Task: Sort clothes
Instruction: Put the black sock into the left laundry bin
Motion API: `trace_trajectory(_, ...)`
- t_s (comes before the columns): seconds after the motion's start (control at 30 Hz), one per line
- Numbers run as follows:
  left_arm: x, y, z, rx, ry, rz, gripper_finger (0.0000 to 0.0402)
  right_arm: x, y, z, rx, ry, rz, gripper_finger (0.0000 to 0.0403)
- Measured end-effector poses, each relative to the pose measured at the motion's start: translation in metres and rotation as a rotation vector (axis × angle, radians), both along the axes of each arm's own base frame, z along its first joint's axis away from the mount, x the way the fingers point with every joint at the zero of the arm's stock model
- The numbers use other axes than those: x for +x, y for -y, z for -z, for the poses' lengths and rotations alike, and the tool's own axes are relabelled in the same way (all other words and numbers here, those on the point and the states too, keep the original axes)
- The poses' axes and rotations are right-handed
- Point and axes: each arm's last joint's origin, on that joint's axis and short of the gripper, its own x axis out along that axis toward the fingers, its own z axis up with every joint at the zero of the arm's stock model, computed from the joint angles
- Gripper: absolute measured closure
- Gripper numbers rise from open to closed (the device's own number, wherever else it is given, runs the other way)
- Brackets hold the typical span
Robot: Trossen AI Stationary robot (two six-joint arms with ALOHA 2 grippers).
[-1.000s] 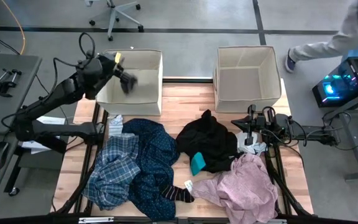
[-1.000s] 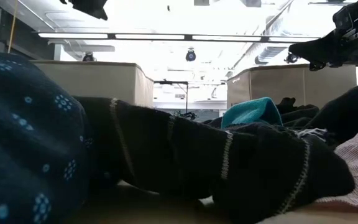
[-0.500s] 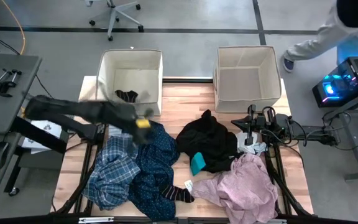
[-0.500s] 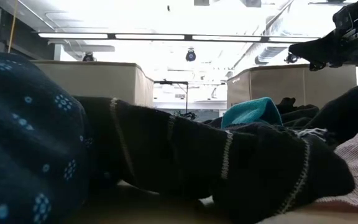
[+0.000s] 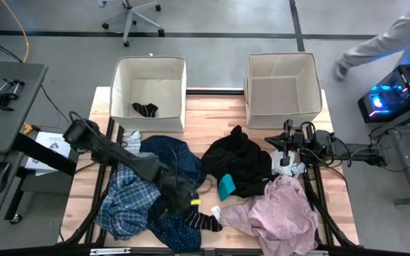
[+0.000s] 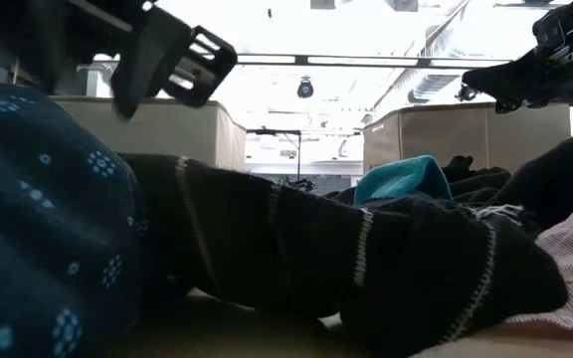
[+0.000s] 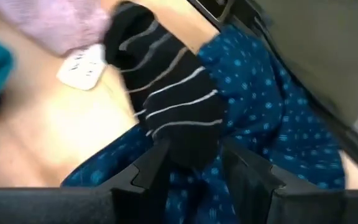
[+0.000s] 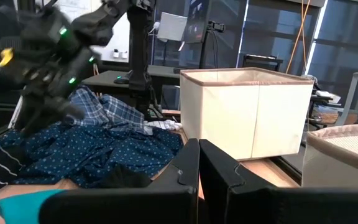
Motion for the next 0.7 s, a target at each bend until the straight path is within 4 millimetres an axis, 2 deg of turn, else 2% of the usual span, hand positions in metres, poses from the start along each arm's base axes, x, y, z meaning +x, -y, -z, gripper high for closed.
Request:
trace_trajectory(0.2, 0.010, 0.009, 0.032, 0.101, 0.028, 0.009, 0.0270, 0.000, 0.000, 0.000, 0.000, 0.000, -0.001, 0.0402)
trace_trajectory(0.37, 0.011, 0.009, 0.044, 0.120, 0.004, 0.040, 0.0293, 0.000, 0.000, 0.000, 0.000, 0.000, 0.000, 0.0402)
trace_trajectory(0.53, 0.012, 0.007, 0.041, 0.115, 0.006, 0.036, 0.0385, 0.000, 0.000, 0.000, 0.000, 0.000, 0.000, 0.0402)
trace_trajectory(0.63, 0.012, 0.000, 0.027, 0.097, 0.033, 0.006, 0.0390, 0.000, 0.000, 0.000, 0.000, 0.000, -0.001, 0.0402)
trace_trajectory(0.7, 0.010, -0.008, 0.009, 0.115, 0.078, -0.013, 0.0395, 0.000, 0.000, 0.000, 0.000, 0.000, 0.000, 0.0402)
